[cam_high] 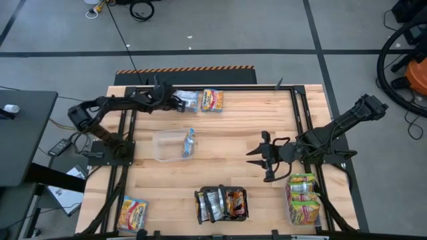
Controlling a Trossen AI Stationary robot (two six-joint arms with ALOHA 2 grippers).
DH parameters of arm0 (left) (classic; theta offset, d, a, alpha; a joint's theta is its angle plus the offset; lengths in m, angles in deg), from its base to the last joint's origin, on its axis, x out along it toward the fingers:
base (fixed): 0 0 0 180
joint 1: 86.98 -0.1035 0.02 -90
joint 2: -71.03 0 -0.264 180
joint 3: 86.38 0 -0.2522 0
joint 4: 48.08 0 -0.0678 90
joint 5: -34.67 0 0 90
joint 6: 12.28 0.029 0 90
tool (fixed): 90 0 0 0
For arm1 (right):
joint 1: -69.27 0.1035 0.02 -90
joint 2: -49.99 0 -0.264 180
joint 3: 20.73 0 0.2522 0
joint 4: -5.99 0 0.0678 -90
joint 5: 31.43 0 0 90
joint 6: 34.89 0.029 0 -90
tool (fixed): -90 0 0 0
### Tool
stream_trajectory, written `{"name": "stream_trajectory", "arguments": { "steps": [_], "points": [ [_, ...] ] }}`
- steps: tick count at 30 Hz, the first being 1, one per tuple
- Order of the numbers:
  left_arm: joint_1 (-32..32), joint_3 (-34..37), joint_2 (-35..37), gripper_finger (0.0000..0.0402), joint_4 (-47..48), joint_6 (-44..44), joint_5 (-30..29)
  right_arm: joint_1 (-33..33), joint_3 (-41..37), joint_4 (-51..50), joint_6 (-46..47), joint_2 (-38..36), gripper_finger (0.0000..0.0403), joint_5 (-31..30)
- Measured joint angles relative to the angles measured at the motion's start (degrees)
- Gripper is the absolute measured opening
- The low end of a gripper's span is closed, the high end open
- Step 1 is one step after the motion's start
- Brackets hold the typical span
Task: Sort Maruchan noodles
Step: Put the top left blue noodle pack into the top transparent bin
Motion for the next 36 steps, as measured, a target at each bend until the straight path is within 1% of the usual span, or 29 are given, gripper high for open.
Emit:
{"name": "stream_trajectory", "arguments": {
  "steps": [4, 7, 11, 15, 19, 22, 26, 28, 32, 34, 36],
  "points": [
    [0.2, 0.0, 6.9, 0.0004, 2.6, 0.2, -0.4, 0.0, 0.0, 0.0, 0.0, 0.0, 0.013, 2.0],
    [1.4, 0.0, 13.4, 0.0003, 6.0, 1.5, -1.0, 0.0, 0.0, 0.1, 0.0, 0.0, 0.013, 2.1],
    [4.2, 0.0, 22.4, 0.0002, 10.7, 1.7, -1.0, 0.0, 0.0, 0.1, -0.1, 0.0, 0.013, 1.8],
    [8.4, -0.1, 30.2, 0.0002, 16.9, 2.1, -0.6, -0.5, 0.0, 0.1, -0.1, 0.0, 0.013, 1.7],
    [13.4, -0.1, 36.6, 0.0002, 20.5, 9.4, 2.6, -0.5, 0.0, 0.3, -0.2, 0.0, 0.013, 1.7],
    [16.5, -0.1, 40.1, 0.0002, 22.9, 13.5, 2.6, -0.5, 0.0, 1.0, -0.1, 0.0, 0.013, 1.7],
    [19.7, -0.2, 44.4, 0.0003, 25.0, 16.5, 2.4, -0.5, 0.0, 1.4, 0.9, 0.0, 0.013, 1.7],
    [20.7, -1.6, 46.0, 0.0003, 29.4, 17.4, 1.2, -0.5, 0.0, 1.4, 2.0, 0.0, 0.013, 1.7],
    [22.6, -6.1, 47.2, 0.0003, 40.9, 17.7, -3.9, -0.5, 0.0, 1.4, 3.4, 0.0, 0.013, 1.7],
    [23.8, -7.1, 47.2, 0.0003, 44.1, 16.8, -3.7, -0.5, 0.0, 1.5, 3.4, 0.0, 0.013, 1.7],
    [25.6, -7.2, 47.1, 0.0003, 45.4, 16.3, -1.8, -0.6, 0.0, 1.6, 2.9, 0.0, 0.013, 1.6]
  ]
}}
